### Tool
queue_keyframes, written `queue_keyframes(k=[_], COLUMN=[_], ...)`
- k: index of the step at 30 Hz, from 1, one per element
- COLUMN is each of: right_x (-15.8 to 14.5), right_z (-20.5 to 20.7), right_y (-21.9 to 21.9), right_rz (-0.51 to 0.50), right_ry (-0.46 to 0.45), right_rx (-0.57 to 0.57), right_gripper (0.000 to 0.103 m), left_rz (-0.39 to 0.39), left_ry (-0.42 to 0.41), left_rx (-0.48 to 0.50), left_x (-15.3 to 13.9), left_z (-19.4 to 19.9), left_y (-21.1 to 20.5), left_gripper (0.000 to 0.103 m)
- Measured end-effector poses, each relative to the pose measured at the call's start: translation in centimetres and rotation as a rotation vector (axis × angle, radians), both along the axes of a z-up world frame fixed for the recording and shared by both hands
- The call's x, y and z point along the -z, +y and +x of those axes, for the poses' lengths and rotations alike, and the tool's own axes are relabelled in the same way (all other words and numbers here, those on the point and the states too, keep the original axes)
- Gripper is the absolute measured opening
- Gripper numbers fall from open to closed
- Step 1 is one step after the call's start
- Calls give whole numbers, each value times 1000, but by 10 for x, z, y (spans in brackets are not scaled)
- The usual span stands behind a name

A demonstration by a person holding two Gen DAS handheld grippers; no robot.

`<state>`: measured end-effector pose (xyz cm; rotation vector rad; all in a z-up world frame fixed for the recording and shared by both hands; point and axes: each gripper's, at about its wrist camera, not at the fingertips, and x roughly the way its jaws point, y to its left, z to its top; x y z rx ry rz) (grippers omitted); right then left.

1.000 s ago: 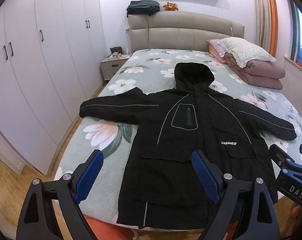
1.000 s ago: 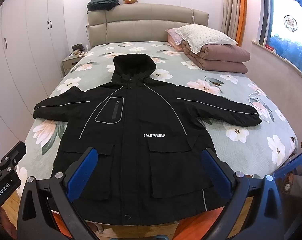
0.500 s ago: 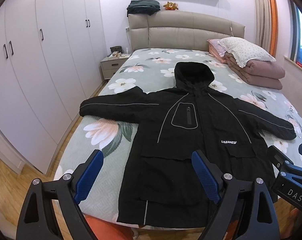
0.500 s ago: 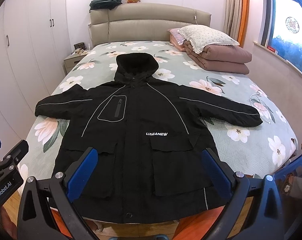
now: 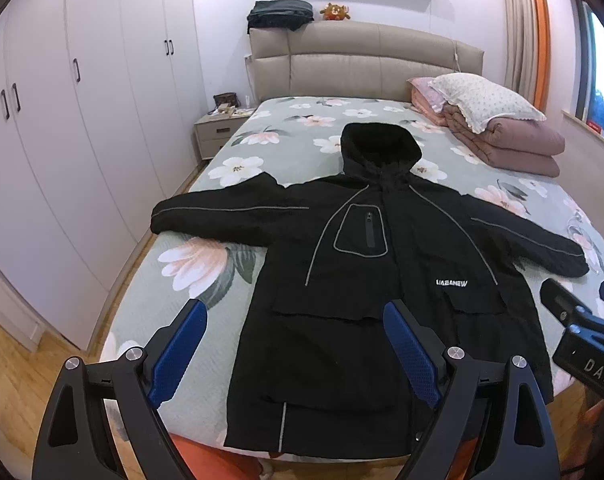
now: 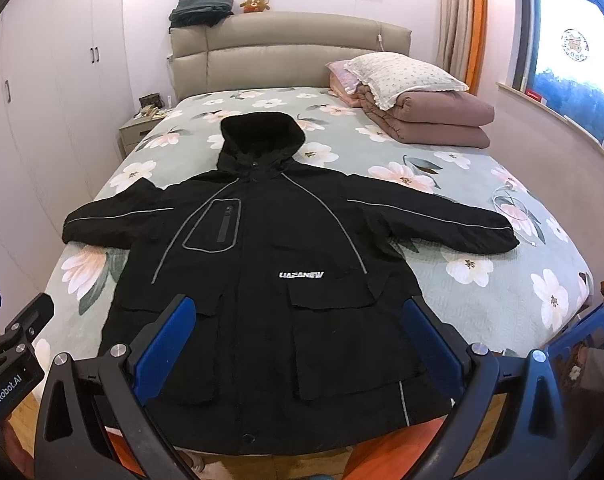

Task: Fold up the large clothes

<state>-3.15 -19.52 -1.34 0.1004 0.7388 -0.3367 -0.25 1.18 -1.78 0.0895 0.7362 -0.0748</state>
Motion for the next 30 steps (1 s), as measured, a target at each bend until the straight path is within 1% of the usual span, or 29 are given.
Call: queue_keyframes(k=[5, 9, 11, 14, 17, 23, 26, 28, 30], right_x=[17, 32, 39, 47, 51, 57, 61, 65, 69], right_z=[7, 16, 21, 27, 32, 36, 33, 30, 27], right_y=[-20, -41, -52, -68, -83, -124, -160, -189, -222], right_rz=[33, 41, 36, 37, 29, 29, 42, 38, 38], right_ry=[19, 41, 54, 67, 73, 67, 54, 46, 38], right_rx=[21, 47, 63, 77, 94, 139, 171, 196, 215], right_gripper=[103, 103, 103, 103, 103, 103, 103, 103, 103], left_rz=[16, 43, 56, 81, 101, 110, 69, 24, -2], left_ry=[32, 37, 53, 74, 81, 65, 74, 104, 134], left_rx=[14, 44, 80, 165, 212, 260, 304, 335, 361], left_x=[14, 25, 34, 46, 53, 54, 53, 57, 64], left_z=[12, 21, 28, 34, 40, 61, 73, 86, 98], left_y=[-17, -40, -55, -81, -105, -145, -168, -187, -206], left_gripper=[91, 91, 91, 91, 91, 91, 91, 91, 91])
